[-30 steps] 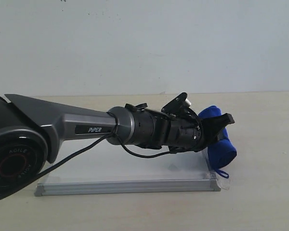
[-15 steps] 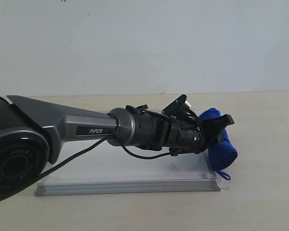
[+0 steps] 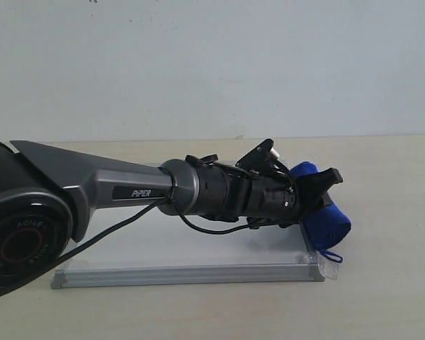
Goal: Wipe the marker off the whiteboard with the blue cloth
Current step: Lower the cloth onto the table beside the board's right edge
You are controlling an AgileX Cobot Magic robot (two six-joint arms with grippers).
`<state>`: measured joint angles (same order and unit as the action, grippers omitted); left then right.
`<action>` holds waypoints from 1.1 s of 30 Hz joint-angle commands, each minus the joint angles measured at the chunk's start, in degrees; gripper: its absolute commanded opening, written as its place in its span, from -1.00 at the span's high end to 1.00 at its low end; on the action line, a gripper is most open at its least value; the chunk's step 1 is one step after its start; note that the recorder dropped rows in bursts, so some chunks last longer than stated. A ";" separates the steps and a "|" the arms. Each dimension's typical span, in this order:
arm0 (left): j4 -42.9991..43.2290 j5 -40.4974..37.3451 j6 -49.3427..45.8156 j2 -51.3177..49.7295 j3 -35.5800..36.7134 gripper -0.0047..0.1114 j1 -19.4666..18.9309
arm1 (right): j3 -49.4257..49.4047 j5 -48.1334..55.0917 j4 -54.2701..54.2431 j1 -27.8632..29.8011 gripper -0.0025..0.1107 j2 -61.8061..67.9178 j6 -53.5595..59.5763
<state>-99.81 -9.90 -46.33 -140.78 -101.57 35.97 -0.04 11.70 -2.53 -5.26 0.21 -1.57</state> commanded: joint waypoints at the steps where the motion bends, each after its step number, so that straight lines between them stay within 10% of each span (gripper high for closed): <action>1: -0.13 0.86 -0.78 0.31 -0.45 0.17 -0.04 | 0.04 -0.31 0.10 0.13 0.96 -0.21 0.23; 6: -0.13 -1.09 -4.59 0.31 -0.45 -0.14 -0.04 | 0.04 -0.31 0.10 0.13 0.96 -0.21 0.23; 33: 6.33 -1.09 -4.79 2.20 0.01 -0.06 -0.14 | 0.04 -0.31 0.10 0.13 0.96 -0.21 0.23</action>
<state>-94.81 -11.31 -51.55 -138.60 -101.68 35.97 -0.04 11.70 -2.53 -5.26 0.21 -1.57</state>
